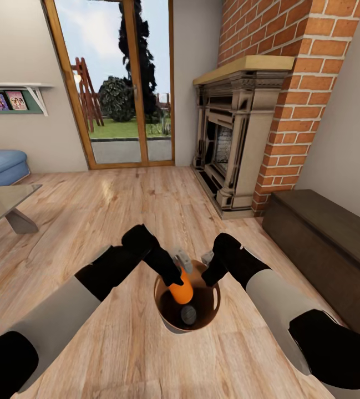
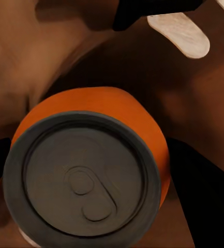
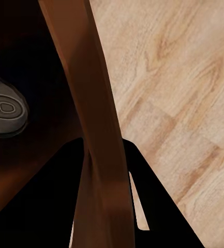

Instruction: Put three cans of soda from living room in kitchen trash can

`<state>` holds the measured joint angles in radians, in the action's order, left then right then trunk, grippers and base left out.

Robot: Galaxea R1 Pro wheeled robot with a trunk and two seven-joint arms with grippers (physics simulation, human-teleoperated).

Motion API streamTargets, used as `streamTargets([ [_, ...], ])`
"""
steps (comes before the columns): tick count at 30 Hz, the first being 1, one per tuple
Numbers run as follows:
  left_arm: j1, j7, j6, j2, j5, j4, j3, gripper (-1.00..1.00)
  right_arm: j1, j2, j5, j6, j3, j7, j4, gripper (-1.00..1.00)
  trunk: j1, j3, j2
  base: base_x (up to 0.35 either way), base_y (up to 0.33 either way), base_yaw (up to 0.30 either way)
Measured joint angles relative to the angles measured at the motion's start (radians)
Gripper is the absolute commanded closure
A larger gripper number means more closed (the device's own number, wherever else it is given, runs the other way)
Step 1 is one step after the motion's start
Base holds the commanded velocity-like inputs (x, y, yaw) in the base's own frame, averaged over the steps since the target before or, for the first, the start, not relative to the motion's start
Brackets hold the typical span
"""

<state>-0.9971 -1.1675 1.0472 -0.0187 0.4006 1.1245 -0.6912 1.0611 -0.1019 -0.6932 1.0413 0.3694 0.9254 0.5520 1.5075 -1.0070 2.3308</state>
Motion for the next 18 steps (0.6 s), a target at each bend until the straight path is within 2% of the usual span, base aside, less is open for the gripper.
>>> streamTargets([
  [10,0.000,0.000,0.000,0.003,0.009,-0.019,-0.030,1.00,0.000,-0.001,-0.001,0.000,0.002,0.000,0.000,1.00,0.000,0.000,0.000,0.000,0.000,0.000],
  [15,0.000,0.000,0.000,0.005,0.012,-0.050,-0.084,1.00,0.000,-0.001,-0.001,-0.001,0.001,0.000,0.001,1.00,0.000,0.000,0.000,0.000,0.000,0.000],
  [18,0.000,0.000,0.000,0.005,0.011,-0.055,-0.087,1.00,0.000,-0.001,-0.002,-0.001,0.002,0.000,0.001,1.00,0.000,0.000,0.000,0.000,0.000,0.000],
])
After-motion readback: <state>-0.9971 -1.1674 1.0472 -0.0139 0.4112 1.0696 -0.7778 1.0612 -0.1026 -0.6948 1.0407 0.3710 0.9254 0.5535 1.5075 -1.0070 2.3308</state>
